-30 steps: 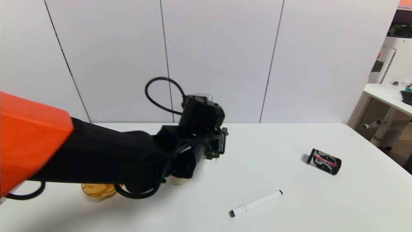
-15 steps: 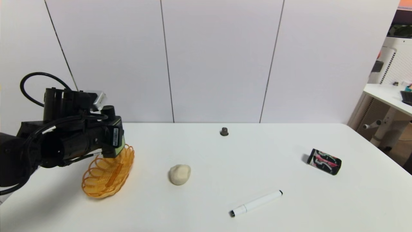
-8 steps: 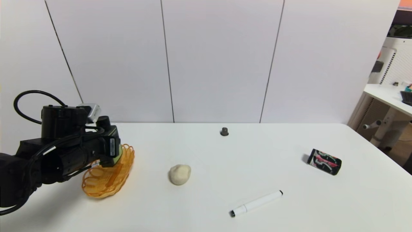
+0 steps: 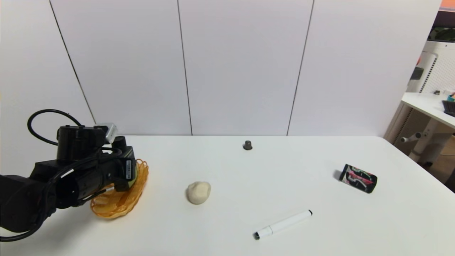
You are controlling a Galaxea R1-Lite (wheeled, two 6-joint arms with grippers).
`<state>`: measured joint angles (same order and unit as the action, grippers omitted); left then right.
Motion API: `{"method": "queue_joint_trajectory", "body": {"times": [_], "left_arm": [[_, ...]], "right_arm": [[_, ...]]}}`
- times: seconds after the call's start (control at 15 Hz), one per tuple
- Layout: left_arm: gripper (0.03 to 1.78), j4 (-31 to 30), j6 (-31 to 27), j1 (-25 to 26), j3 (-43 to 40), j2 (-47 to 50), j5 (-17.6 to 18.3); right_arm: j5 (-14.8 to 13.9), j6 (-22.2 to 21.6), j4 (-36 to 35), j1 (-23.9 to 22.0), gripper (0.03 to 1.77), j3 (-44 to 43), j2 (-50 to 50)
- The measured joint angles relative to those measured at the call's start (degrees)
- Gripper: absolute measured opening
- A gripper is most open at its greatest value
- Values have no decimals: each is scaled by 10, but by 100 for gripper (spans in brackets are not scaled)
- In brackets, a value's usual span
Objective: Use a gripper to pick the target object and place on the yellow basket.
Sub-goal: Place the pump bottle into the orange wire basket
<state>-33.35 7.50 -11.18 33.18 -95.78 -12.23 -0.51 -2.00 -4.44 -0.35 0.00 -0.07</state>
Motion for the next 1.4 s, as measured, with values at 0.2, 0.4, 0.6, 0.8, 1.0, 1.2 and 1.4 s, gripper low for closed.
{"method": "queue_joint_trajectory", "body": {"times": [0.2, 0.4, 0.6, 0.8, 1.0, 1.2, 1.4], "left_arm": [[82, -3, 0, -2, -8, -3, 0], [110, -2, 0, -2, -14, -3, 0], [130, -2, -1, -2, -17, -2, 0], [143, -1, -2, -4, -16, 3, 0], [151, 5, -3, -11, -16, 18, 1], [157, 30, -4, -16, -16, 49, 2], [162, 91, -6, -19, -16, 109, 3]], "right_arm": [[0, 0, 0, 0, 169, 0, 0], [0, 0, 0, 0, 169, 0, 0], [0, 0, 0, 0, 169, 0, 0], [0, 0, 0, 0, 169, 0, 0], [0, 0, 0, 0, 169, 0, 0], [0, 0, 0, 0, 169, 0, 0], [0, 0, 0, 0, 169, 0, 0]]}}
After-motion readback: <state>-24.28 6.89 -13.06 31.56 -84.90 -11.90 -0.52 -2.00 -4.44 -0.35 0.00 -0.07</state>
